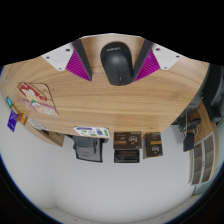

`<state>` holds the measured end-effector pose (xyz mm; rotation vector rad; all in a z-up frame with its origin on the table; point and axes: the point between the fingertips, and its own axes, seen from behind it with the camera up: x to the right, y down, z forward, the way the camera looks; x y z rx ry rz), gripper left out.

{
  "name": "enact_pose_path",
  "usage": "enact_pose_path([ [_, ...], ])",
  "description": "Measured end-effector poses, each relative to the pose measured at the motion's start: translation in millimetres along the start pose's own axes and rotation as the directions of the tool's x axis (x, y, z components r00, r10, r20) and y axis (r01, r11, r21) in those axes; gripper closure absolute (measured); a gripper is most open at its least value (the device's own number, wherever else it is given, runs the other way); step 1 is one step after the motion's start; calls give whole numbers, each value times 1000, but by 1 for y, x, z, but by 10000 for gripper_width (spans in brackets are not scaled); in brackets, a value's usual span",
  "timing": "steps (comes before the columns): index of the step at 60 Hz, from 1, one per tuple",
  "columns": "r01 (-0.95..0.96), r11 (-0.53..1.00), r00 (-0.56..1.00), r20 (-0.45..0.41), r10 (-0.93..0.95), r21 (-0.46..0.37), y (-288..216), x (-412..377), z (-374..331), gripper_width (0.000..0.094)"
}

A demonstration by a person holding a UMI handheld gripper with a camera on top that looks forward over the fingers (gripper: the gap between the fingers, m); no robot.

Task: Arrange mouse

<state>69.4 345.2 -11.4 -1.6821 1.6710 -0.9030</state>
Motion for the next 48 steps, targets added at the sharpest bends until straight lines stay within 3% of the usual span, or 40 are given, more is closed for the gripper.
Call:
enact_pose_path([
  [15,-5,1000,1000,1,5,-22,-3,-1,7,104],
  [19,-2,1000,1000,16,2,-27,-2,-5,5,190],
  [24,7,1000,999,33,-6,-28,0,-12,2,394],
  [38,-8,998,1000,9,9,-57,5,-10,-3,587],
  [48,15,997,1000,22,-14,-75,5,-12,-10,627],
])
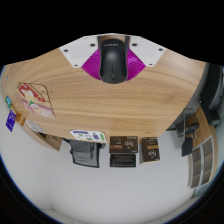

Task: Arrange mouse

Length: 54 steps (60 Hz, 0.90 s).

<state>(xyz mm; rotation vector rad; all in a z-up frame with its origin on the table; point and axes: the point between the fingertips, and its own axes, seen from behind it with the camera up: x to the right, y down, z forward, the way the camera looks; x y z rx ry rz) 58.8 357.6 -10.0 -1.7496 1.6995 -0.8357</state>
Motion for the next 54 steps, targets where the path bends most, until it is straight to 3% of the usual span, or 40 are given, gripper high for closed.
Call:
enact_pose_path([
  [8,0,1000,1000,9,0,30,-24,6,-28,628],
  [16,-50,995,999,15,49,90,-87,41,-59,628],
  [26,-98,975,992,-63,113,199,-176,148,-79,626],
  [31,-89,970,981,-150,124,226,-194,215,-70,627],
  [43,-137,976,950,-257,178,172,-157,345,-14,628],
  [54,-182,980,944,-264,198,85,-94,384,51,627],
])
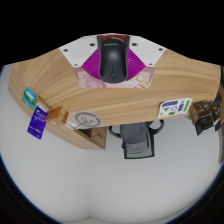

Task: Arrange mouse

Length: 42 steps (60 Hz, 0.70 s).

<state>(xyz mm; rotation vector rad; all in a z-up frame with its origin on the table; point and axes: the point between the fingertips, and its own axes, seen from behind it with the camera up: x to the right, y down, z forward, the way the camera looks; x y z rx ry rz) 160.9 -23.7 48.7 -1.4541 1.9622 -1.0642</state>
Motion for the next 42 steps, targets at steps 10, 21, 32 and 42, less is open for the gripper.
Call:
enact_pose_path([
  [10,-19,998,1000,2,20,-54,37,7,30,621],
  [21,-18,998,1000,-1,18,-66,55,8,38,496],
  [32,7,999,1000,14,-6,-48,36,7,12,91],
  [42,106,993,992,63,-109,58,-19,-4,-100,69],
])
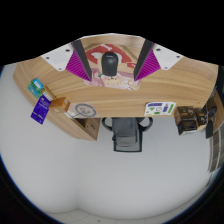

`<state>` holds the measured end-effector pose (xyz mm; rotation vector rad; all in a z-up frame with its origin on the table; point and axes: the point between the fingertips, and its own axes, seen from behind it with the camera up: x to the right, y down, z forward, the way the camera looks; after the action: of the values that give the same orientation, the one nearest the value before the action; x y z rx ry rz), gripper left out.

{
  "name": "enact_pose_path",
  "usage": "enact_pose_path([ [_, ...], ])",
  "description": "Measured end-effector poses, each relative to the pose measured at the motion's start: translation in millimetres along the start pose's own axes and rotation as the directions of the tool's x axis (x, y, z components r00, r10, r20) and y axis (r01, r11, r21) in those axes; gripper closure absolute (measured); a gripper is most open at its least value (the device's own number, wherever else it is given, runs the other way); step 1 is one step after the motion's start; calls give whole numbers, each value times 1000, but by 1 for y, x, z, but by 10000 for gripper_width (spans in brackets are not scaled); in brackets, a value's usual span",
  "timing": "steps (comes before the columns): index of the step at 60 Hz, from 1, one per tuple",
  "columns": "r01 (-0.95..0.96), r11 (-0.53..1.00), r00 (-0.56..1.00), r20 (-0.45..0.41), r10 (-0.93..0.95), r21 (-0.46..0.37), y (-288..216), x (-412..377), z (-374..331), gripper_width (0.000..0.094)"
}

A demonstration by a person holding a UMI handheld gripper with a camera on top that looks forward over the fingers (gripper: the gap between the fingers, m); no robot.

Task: Arrange mouse

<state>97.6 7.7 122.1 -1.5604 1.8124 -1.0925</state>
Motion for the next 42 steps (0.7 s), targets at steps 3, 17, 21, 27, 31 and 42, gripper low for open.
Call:
enact_pose_path([
  [3,25,999,999,39,-27,30,-14,-11,-42,72],
  [17,44,999,991,123,-47,30,-1,-35,-217,73],
  [21,53,998,990,130,-55,19,11,-37,-252,73],
  [27,67,998,990,122,-66,-6,37,-38,-292,73],
  [31,66,998,990,125,-64,-12,53,-37,-310,72],
  [42,85,996,989,121,-80,-34,74,-41,-340,72],
])
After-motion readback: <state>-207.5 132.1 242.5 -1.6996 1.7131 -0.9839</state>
